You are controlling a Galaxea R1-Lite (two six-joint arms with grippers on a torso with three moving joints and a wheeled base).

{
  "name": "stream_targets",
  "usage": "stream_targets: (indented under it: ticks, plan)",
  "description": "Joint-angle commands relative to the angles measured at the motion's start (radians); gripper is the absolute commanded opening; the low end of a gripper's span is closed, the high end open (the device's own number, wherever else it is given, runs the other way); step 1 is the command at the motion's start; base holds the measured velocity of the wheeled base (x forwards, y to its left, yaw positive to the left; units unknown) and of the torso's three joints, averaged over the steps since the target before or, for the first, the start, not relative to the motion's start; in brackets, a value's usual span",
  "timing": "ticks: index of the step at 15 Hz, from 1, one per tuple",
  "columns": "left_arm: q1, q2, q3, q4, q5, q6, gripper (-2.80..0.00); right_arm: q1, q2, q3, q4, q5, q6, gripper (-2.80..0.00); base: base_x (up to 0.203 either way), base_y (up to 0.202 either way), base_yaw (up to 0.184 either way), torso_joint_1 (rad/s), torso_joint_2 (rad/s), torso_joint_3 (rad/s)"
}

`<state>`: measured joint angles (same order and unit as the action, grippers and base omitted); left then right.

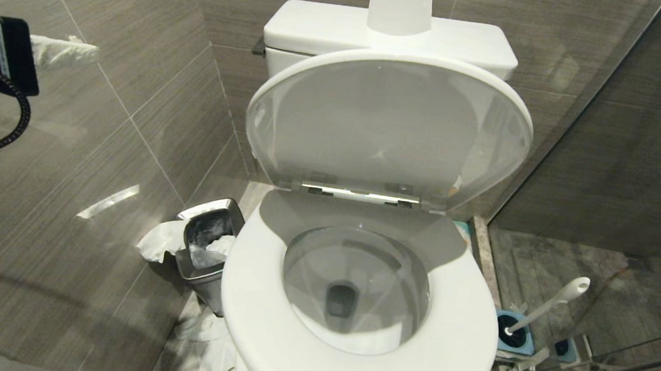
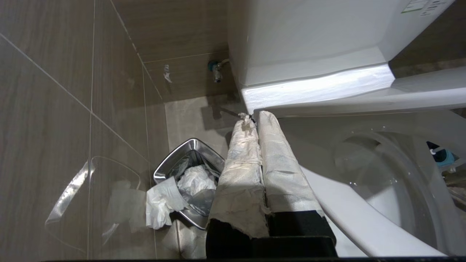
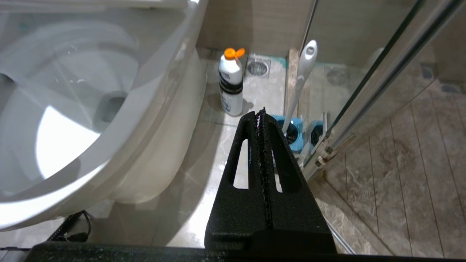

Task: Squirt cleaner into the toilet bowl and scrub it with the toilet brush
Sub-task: Close the toilet lid

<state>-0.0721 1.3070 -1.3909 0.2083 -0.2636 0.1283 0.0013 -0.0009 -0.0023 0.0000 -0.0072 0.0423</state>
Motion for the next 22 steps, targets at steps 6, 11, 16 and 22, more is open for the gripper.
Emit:
stream_targets:
  ticks: [6,11,16,22]
  plan:
    - [-0.031,-0.012,0.024,0.019,-0.006,0.001,-2.8,0.0,0.001,-0.001,0.0,0.0,0.001,-2.8,0.0,0.0,0.0,0.001,0.0,0.162]
    - [-0.091,0.005,-0.04,0.09,-0.009,-0.005,-2.8,0.0,0.001,-0.001,0.0,0.0,0.001,-2.8,0.0,0.0,0.0,0.0,0.0,0.007]
    - [-0.314,0.143,-0.197,0.085,-0.043,-0.117,-2.8,0.0,0.001,0.0,0.0,0.0,0.001,-2.8,0.0,0.0,0.0,0.0,0.0,0.0]
    - [-0.456,0.291,-0.227,0.059,-0.039,-0.115,-2.8,0.0,0.001,0.001,0.0,0.0,0.001,-2.8,0.0,0.0,0.0,0.0,0.0,0.0]
